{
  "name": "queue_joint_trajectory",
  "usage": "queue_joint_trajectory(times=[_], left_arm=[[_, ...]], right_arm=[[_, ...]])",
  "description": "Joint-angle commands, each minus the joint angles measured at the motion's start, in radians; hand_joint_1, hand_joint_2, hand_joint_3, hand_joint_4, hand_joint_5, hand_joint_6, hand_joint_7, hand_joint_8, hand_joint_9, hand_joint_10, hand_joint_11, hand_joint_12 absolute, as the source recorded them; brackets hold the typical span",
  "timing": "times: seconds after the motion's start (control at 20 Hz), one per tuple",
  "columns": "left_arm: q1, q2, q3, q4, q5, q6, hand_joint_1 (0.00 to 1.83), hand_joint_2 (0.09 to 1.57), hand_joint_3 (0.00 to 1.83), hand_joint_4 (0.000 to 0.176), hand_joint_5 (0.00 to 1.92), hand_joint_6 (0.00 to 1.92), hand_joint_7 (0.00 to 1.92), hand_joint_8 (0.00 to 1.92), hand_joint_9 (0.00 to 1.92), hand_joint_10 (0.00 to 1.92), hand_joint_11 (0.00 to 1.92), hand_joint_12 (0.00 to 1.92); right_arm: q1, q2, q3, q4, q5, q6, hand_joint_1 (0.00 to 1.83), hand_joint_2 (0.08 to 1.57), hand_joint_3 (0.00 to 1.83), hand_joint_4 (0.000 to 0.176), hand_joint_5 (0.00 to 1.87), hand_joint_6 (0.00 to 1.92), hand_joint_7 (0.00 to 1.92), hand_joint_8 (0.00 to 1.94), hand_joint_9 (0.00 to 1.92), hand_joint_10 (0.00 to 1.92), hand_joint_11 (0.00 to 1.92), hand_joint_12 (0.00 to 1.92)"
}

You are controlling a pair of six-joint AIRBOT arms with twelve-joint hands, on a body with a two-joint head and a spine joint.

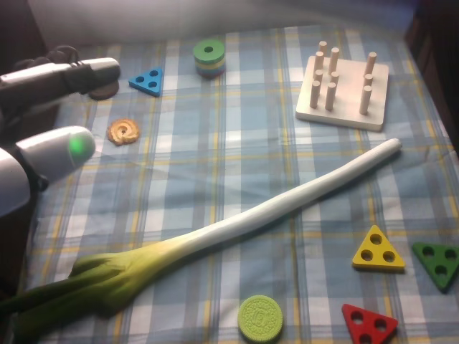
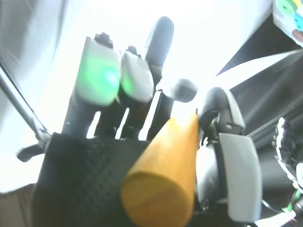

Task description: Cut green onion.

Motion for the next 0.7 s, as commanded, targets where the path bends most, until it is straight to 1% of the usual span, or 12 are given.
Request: queue_joint_trajectory(times=[0.0,0.05,0.1,0.15,0.2,0.25,0.3,0.4,0.45,0.5,0.6,0.65], left_arm=[[-0.014,-0.006,0.006,0.004,-0.079,-0.013,0.50,1.46,0.00,0.000,0.40,0.00,0.35,0.00,0.25,0.00,0.00,0.57],[-0.023,-0.010,0.010,0.024,-0.055,-0.013,0.48,1.46,0.00,0.000,0.45,0.01,0.38,0.01,0.28,0.01,0.00,0.66],[-0.043,-0.014,0.013,0.050,-0.025,-0.013,0.48,1.47,0.00,0.000,0.46,0.01,0.41,0.01,0.31,0.01,0.00,0.69],[-0.059,-0.017,0.015,0.067,0.000,-0.013,0.37,1.49,0.01,0.000,0.42,0.01,0.39,0.01,0.29,0.01,0.00,0.62],[-0.094,-0.022,0.019,0.101,0.049,-0.013,0.35,1.50,0.01,0.000,0.42,0.01,0.41,0.01,0.30,0.01,0.00,0.59],[-0.128,-0.029,0.023,0.135,0.099,-0.013,0.38,1.49,0.00,0.000,0.40,0.00,0.35,0.00,0.27,0.00,0.00,0.52],[-0.163,-0.038,0.029,0.174,0.157,-0.013,0.46,1.48,0.00,0.000,0.39,0.00,0.33,0.00,0.25,0.00,0.00,0.49],[-0.247,-0.071,0.042,0.267,0.285,-0.013,0.61,1.41,0.00,0.000,0.38,0.01,0.31,0.01,0.23,0.00,0.00,0.42],[-0.280,-0.091,0.049,0.303,0.332,-0.013,0.57,1.41,0.00,0.000,0.40,0.01,0.31,0.01,0.22,0.00,0.00,0.41],[-0.311,-0.110,0.055,0.337,0.376,-0.013,0.48,1.43,0.00,0.000,0.38,0.00,0.27,0.00,0.16,0.01,0.00,0.25],[-0.363,-0.144,0.064,0.399,0.450,-0.013,0.46,1.45,0.00,0.000,0.39,0.00,0.30,0.00,0.19,0.01,0.01,0.26],[-0.379,-0.158,0.068,0.424,0.477,-0.012,0.42,1.46,0.01,0.000,0.37,0.01,0.32,0.00,0.24,0.01,0.06,0.28]], right_arm=[[0.025,0.013,-0.006,0.017,0.172,0.027,0.32,1.45,0.00,0.172,1.15,1.92,1.32,1.94,1.40,1.92,1.43,1.92],[0.026,0.021,-0.018,0.007,0.187,0.029,0.32,1.43,0.00,0.170,1.16,1.92,1.33,1.94,1.40,1.92,1.42,1.92],[0.026,0.027,-0.033,-0.003,0.206,0.030,0.33,1.44,0.00,0.169,1.12,1.92,1.32,1.94,1.42,1.92,1.46,1.92],[0.026,0.035,-0.043,-0.007,0.220,0.034,0.40,1.43,0.00,0.171,1.06,1.92,1.27,1.94,1.40,1.92,1.48,1.92],[0.021,0.043,-0.058,-0.016,0.239,0.043,0.44,1.42,0.00,0.173,1.04,1.92,1.26,1.94,1.39,1.92,1.47,1.92],[0.011,0.052,-0.071,-0.023,0.250,0.048,0.43,1.42,0.00,0.175,1.03,1.92,1.27,1.94,1.38,1.92,1.47,1.92],[-0.006,0.063,-0.087,-0.029,0.264,0.049,0.44,1.41,0.00,0.176,1.04,1.92,1.28,1.94,1.38,1.92,1.45,1.92],[-0.030,0.077,-0.109,-0.040,0.288,0.050,0.43,1.41,0.00,0.176,1.00,1.92,1.24,1.94,1.34,1.92,1.41,1.92],[-0.047,0.086,-0.120,-0.041,0.304,0.051,0.43,1.41,0.00,0.176,0.98,1.92,1.21,1.94,1.31,1.92,1.37,1.92],[-0.069,0.096,-0.131,-0.041,0.325,0.055,0.43,1.41,0.00,0.176,0.98,1.92,1.21,1.94,1.31,1.92,1.35,1.92],[-0.109,0.107,-0.147,-0.041,0.356,0.068,0.43,1.44,0.01,0.176,0.98,1.92,1.23,1.94,1.34,1.92,1.37,1.92],[-0.124,0.107,-0.152,-0.041,0.365,0.068,0.42,1.46,0.01,0.176,1.01,1.92,1.29,1.94,1.40,1.92,1.42,1.92]])
